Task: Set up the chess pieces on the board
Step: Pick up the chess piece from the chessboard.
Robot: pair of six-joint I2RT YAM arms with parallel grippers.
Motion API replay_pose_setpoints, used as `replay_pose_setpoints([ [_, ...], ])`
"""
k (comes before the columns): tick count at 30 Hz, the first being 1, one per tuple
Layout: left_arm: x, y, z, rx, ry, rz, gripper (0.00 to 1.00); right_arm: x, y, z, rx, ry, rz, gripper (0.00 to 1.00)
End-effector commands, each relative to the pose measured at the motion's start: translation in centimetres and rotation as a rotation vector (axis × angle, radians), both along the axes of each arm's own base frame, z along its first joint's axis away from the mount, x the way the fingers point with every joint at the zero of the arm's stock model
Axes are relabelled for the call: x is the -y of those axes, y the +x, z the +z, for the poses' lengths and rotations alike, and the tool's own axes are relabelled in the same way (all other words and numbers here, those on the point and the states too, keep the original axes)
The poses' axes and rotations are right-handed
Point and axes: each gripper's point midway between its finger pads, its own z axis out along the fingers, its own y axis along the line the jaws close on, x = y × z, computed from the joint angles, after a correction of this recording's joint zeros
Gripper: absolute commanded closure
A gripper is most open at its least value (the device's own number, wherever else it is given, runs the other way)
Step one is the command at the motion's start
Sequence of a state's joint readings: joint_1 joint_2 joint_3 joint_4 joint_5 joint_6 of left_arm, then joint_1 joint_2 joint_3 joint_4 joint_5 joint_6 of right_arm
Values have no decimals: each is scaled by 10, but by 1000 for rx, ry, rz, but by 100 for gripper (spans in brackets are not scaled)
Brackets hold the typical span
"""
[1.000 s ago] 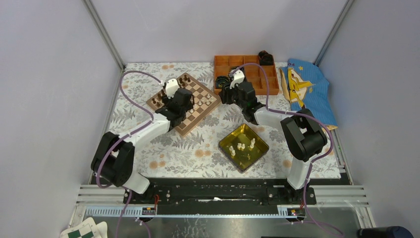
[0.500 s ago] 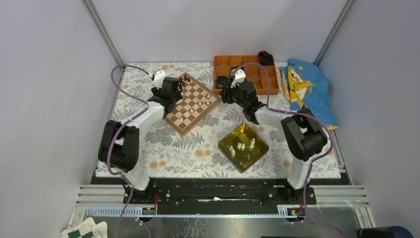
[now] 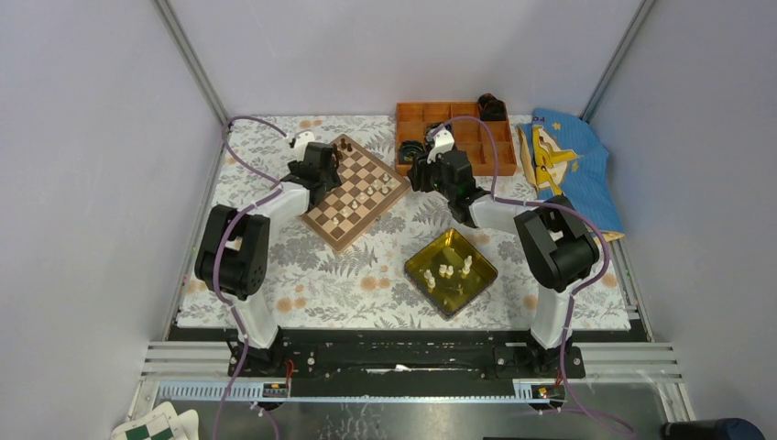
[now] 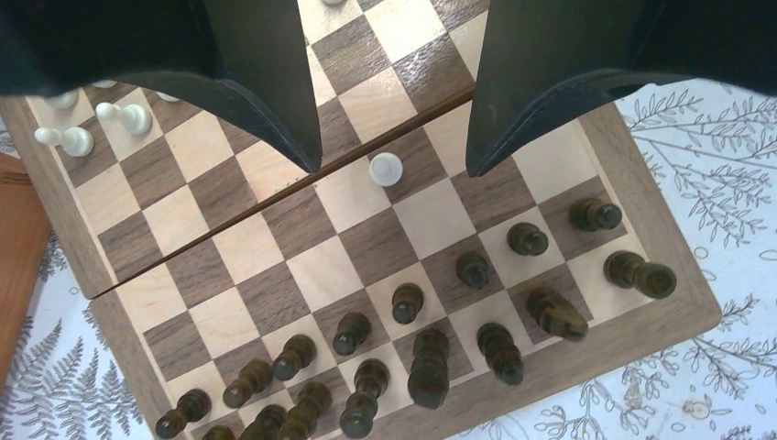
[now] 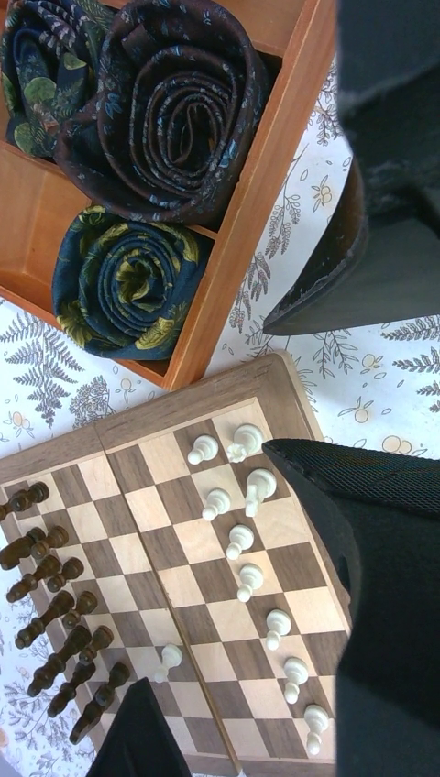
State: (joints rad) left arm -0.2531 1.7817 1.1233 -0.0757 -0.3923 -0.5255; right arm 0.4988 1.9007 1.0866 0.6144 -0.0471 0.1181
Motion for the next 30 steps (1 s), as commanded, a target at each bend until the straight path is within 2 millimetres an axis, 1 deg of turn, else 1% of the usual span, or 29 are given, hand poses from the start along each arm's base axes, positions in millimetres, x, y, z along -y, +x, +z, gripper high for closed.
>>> replay_pose_setpoints([
  [1, 4, 23, 18, 77, -6, -34, 34, -6, 15, 30, 67, 54, 3, 47],
  [9, 6, 24, 7, 53, 2, -52, 36, -5, 16, 28, 64, 53, -1, 47],
  [17, 6, 29, 6, 67, 9, -56, 38, -4, 15, 27, 62, 57, -1, 47],
  [30, 6, 33, -4, 43, 27, -64, 41, -1, 15, 24, 58, 55, -5, 47],
])
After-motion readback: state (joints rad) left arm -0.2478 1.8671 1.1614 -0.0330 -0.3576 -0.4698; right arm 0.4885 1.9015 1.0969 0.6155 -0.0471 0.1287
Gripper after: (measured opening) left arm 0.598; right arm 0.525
